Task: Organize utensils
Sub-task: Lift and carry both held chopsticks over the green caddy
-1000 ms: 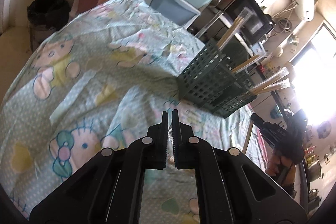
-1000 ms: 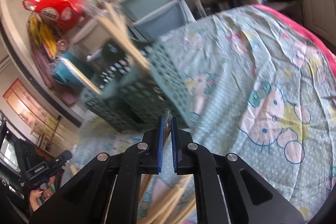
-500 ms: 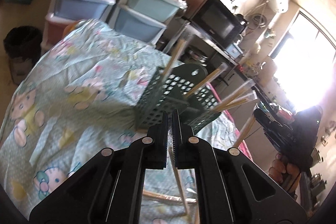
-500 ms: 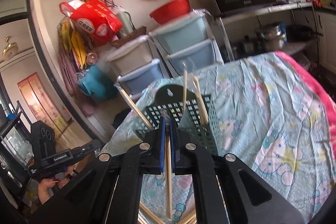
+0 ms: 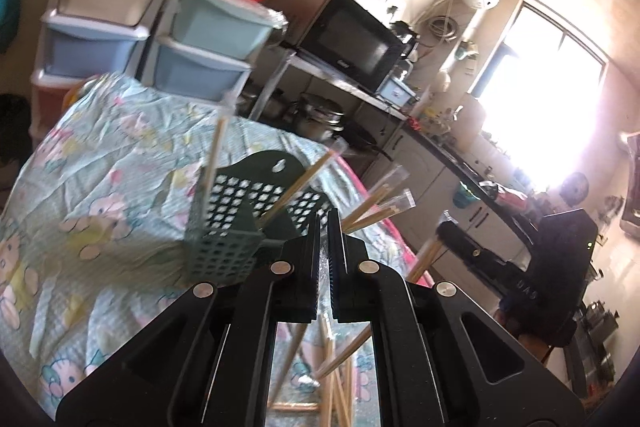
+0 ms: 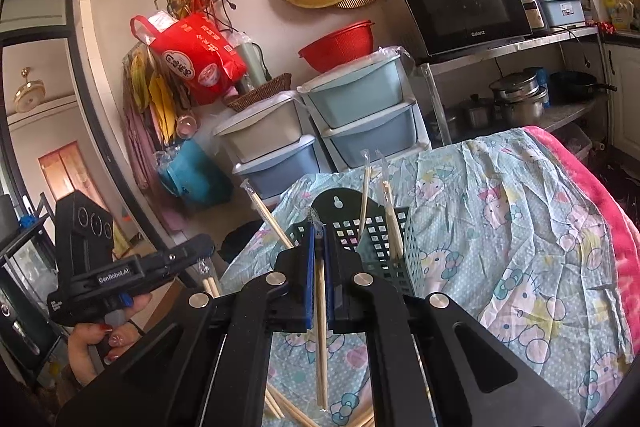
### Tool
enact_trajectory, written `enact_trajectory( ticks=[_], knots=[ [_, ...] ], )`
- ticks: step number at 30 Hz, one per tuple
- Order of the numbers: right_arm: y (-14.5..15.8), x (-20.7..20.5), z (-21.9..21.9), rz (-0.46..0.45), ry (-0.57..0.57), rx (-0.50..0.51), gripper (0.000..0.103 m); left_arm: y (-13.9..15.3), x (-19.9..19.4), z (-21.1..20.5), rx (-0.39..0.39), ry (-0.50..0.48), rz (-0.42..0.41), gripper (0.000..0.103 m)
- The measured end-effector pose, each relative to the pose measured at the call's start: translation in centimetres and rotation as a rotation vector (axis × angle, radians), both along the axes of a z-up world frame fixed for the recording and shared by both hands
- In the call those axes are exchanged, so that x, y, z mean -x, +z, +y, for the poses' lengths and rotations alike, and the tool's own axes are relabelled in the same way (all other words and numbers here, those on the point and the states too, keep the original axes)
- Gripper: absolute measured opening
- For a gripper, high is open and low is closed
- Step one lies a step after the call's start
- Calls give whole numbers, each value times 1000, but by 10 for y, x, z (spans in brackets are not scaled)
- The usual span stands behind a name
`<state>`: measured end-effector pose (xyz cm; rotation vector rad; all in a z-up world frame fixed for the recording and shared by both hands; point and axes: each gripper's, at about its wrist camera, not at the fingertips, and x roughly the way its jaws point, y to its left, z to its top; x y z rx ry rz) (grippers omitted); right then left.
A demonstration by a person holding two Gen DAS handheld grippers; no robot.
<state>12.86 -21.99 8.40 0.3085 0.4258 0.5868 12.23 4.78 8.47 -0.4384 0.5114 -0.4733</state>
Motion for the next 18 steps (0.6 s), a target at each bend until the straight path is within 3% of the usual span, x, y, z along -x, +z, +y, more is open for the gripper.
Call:
enact_trajectory(
  ticks=[18],
  knots=[
    [10, 10, -1, -61, -33, 12, 4, 49, -6, -22, -17, -45, -120, 2]
  ],
)
